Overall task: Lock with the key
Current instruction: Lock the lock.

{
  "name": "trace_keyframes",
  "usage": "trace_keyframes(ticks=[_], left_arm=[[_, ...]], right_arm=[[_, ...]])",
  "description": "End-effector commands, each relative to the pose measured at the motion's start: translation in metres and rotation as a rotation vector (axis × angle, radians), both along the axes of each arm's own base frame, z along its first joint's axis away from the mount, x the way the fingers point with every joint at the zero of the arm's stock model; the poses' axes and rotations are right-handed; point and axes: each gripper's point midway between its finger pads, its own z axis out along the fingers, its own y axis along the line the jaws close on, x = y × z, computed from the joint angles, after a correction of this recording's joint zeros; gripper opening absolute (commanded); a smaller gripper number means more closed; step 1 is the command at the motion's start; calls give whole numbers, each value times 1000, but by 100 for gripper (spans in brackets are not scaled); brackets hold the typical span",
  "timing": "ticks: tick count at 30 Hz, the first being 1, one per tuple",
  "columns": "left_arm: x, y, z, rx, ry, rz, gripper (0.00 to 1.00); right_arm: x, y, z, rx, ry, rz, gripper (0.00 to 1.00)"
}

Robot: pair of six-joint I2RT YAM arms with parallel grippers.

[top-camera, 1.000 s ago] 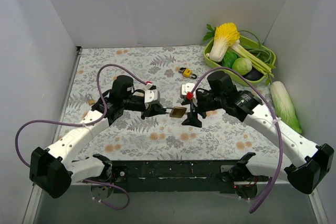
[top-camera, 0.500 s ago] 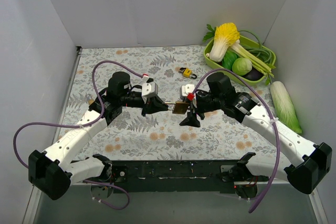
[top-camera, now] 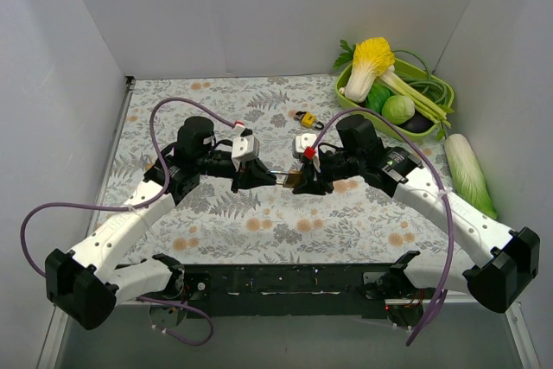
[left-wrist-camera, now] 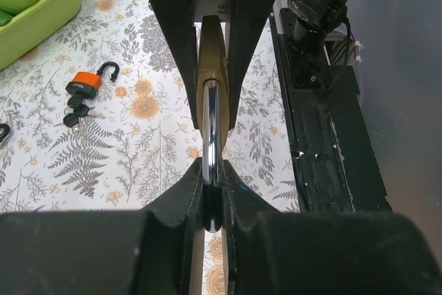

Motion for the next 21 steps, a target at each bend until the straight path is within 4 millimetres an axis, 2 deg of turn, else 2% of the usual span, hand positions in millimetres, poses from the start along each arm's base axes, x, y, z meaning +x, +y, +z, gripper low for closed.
trace_keyframes(ticks=[1,5,6,12,17,20,21], left_arm=[[-11,0,36,-40,-83,-82,10],[-11,5,23,25,-73,-79,24],[-9,8,16,52,-95,-72,31],[-6,14,2,100,-124,-49,36],[2,14,-7,139,-97,-25,51],[6,12,-10,144,-96,-17,48],[9,11,-11,143,-94,-14,41]], right_arm=[[1,5,25,49,-29,18,1],[2,4,31,70,-20,15,1],[2,4,32,74,-10,19,1],[-1,4,29,75,13,27,1],[0,6,32,89,13,31,1],[-1,6,33,93,14,36,1],[-2,6,33,94,16,37,1]])
